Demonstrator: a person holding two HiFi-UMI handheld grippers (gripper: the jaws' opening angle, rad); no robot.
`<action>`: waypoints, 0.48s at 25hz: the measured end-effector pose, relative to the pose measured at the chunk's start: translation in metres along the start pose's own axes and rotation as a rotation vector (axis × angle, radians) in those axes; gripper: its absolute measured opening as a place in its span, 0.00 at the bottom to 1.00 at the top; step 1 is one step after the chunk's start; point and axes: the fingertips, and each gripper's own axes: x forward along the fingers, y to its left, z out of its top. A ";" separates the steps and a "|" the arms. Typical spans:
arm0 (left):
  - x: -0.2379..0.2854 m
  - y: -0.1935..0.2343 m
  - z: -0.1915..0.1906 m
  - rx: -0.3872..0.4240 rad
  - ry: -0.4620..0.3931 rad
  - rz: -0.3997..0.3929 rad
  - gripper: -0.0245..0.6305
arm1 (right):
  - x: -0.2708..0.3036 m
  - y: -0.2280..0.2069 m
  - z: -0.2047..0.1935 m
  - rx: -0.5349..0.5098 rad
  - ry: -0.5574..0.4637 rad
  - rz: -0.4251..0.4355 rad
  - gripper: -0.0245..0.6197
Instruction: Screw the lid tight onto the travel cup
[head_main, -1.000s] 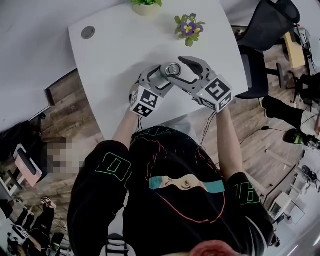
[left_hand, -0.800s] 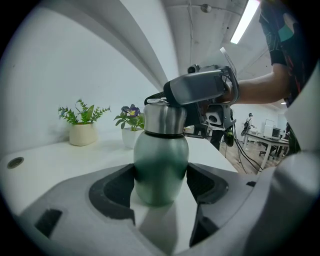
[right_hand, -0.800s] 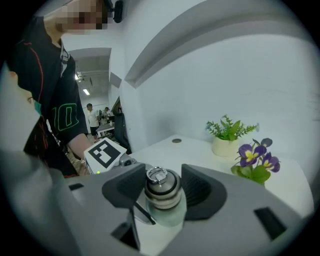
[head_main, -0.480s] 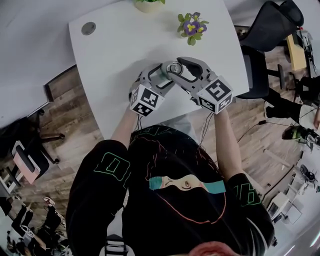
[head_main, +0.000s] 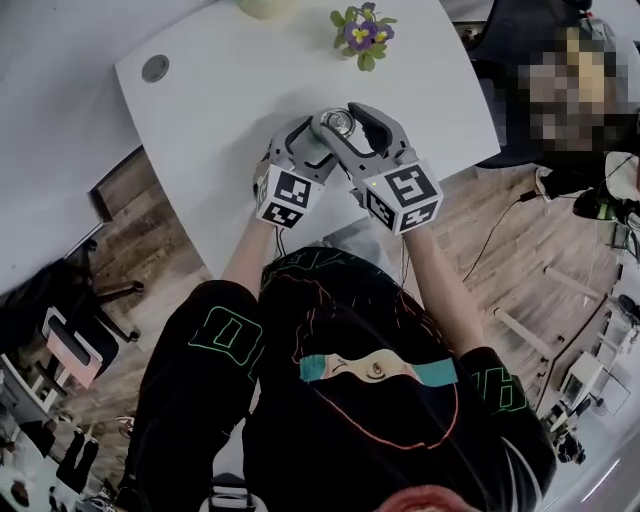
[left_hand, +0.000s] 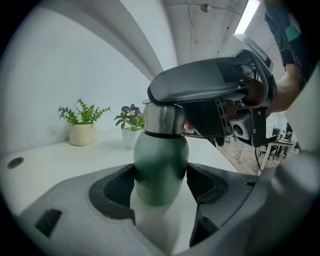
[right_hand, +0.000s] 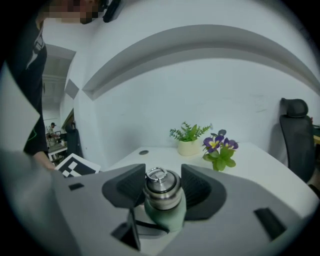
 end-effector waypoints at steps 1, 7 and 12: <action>0.000 0.000 0.000 0.000 0.000 0.000 0.55 | 0.000 -0.001 0.000 0.009 -0.005 -0.023 0.39; 0.001 -0.001 -0.001 0.000 -0.002 0.000 0.55 | -0.001 -0.003 -0.002 0.035 -0.019 -0.081 0.39; 0.001 -0.002 -0.002 0.000 -0.001 0.000 0.55 | -0.002 -0.001 -0.003 0.011 -0.016 -0.048 0.39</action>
